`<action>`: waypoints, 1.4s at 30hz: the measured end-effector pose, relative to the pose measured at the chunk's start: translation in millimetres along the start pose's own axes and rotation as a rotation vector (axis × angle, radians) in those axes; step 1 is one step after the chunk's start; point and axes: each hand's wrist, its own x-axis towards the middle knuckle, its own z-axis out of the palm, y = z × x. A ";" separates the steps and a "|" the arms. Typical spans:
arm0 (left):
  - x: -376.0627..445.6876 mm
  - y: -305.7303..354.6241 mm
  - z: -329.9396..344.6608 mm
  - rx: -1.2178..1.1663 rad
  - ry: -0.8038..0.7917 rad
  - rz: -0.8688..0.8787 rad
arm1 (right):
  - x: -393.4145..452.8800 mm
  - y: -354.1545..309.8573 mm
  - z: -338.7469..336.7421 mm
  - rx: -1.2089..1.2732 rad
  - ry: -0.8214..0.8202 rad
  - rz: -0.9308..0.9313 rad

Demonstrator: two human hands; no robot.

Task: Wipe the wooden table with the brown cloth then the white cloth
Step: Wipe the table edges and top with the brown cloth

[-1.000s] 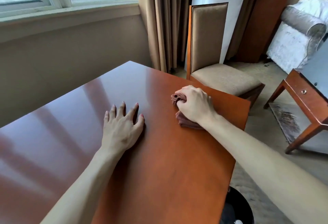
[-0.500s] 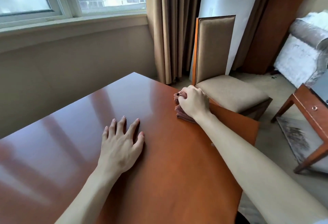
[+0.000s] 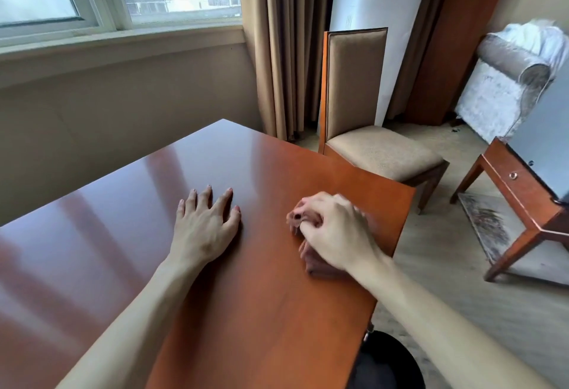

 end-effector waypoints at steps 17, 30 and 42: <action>0.7 0.3 -0.2 -0.005 0.028 -0.012 | 160.6 47.2 39.2 -0.156 0.131 0.202; -3.1 3.0 -6.2 -0.020 -0.020 -0.012 | 27.4 -23.4 28.2 -0.005 -0.056 -0.072; 56.7 -39.4 -5.1 0.002 0.010 -0.074 | 306.2 -5.3 145.0 -0.216 0.145 0.193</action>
